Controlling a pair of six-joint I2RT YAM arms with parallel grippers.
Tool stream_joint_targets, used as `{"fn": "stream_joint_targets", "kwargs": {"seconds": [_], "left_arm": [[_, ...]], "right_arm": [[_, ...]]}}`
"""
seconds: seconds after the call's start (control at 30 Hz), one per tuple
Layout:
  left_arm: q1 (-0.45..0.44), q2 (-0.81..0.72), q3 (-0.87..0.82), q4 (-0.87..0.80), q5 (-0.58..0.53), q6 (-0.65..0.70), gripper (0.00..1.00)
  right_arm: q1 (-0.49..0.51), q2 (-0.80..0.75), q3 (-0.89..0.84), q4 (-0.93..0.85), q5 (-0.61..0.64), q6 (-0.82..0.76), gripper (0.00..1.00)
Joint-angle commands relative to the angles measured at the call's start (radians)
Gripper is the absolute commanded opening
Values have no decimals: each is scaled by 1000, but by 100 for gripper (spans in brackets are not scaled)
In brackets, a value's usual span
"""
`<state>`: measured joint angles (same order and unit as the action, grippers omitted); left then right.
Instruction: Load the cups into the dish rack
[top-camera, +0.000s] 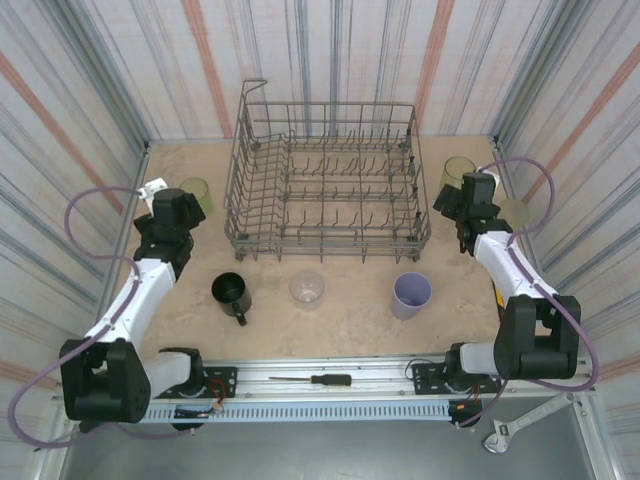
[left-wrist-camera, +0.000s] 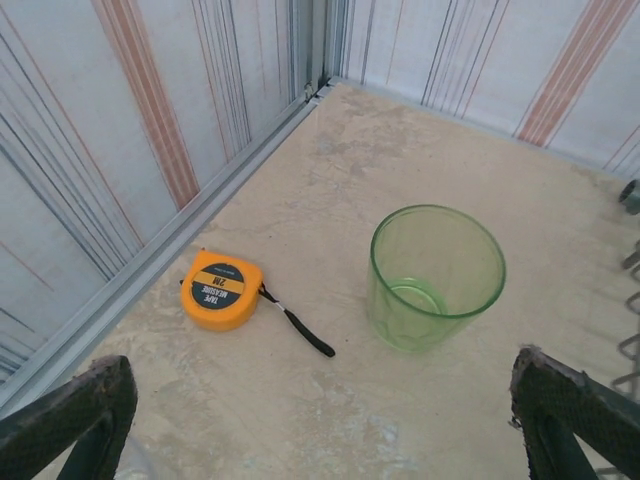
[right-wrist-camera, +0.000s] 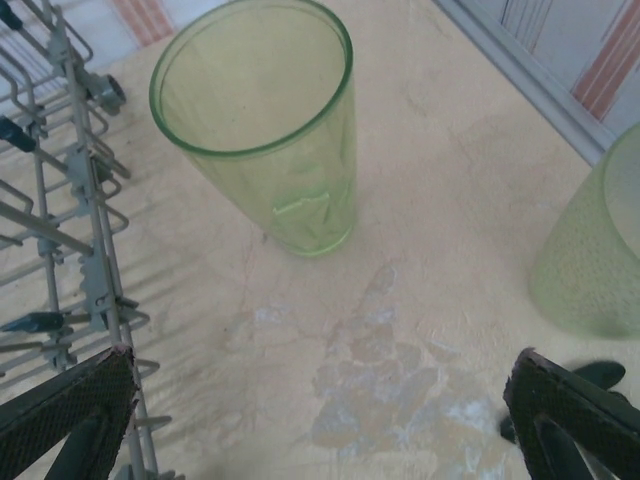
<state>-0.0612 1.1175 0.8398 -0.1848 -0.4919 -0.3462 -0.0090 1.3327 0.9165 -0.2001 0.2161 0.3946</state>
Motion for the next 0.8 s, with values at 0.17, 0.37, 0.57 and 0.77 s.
{"fn": "stream_joint_targets", "kwargs": {"seconds": [0.17, 0.37, 0.57, 0.77], "left_arm": [[-3, 7, 223, -396, 119, -80, 99], [-3, 65, 376, -625, 204, -97, 99], [-13, 53, 401, -746, 311, -156, 99], [-55, 3, 367, -809, 367, -174, 99]], "right_arm": [[-20, -31, 110, -219, -112, 57, 99], [-18, -61, 140, -285, -98, 70, 99], [11, -99, 118, -277, -47, 66, 99], [16, -84, 125, -303, -61, 65, 99]]}}
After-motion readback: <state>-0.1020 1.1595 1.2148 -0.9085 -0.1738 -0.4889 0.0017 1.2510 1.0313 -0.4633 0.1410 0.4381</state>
